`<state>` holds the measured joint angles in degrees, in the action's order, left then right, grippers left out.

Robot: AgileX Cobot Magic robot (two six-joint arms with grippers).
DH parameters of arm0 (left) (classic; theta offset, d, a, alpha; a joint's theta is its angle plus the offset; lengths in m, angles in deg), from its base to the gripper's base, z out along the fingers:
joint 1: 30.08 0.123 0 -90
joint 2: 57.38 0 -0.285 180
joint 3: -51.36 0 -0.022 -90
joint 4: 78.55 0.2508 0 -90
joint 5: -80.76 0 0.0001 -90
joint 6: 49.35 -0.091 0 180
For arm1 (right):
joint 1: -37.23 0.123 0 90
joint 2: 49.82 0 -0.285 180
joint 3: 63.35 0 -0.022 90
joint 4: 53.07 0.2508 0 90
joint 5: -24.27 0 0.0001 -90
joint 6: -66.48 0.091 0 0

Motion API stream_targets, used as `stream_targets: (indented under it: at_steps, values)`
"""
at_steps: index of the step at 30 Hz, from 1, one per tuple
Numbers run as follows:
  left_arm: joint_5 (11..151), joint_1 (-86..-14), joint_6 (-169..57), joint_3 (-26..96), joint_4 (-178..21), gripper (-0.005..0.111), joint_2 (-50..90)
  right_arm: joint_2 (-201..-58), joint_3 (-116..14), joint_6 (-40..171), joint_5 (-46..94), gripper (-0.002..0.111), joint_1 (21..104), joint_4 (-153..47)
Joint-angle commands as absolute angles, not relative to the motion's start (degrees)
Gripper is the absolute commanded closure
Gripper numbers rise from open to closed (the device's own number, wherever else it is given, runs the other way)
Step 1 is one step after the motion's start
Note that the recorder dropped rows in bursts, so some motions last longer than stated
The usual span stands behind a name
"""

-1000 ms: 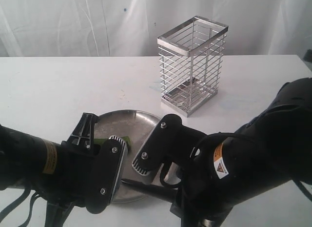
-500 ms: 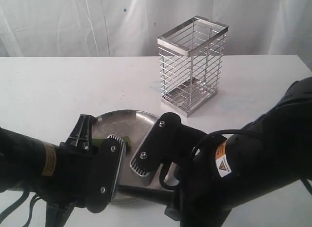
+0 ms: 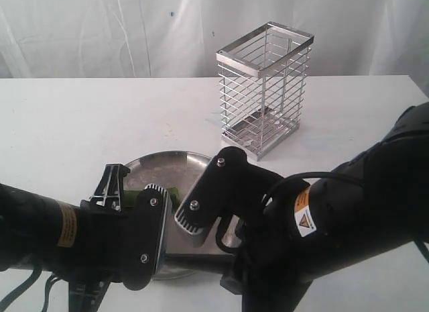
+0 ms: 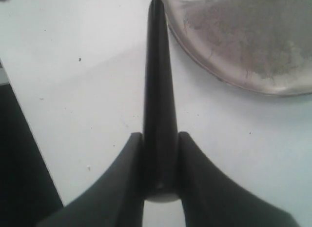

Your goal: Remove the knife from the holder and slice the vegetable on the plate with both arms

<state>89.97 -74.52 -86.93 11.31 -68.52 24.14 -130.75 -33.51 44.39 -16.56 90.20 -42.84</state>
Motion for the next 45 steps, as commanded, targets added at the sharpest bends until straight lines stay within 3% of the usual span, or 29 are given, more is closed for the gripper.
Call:
stream_targets:
  at_steps: [1,45]
  values:
    - [91.05,-74.81,-86.38,10.8,-69.15,0.078,24.04,-130.23,-35.79,43.92,-15.38,0.108,89.87,-42.84]
    - [89.02,-74.81,-86.38,10.8,-72.56,0.078,24.04,-125.42,-36.39,43.65,-13.38,0.108,89.87,-42.79]
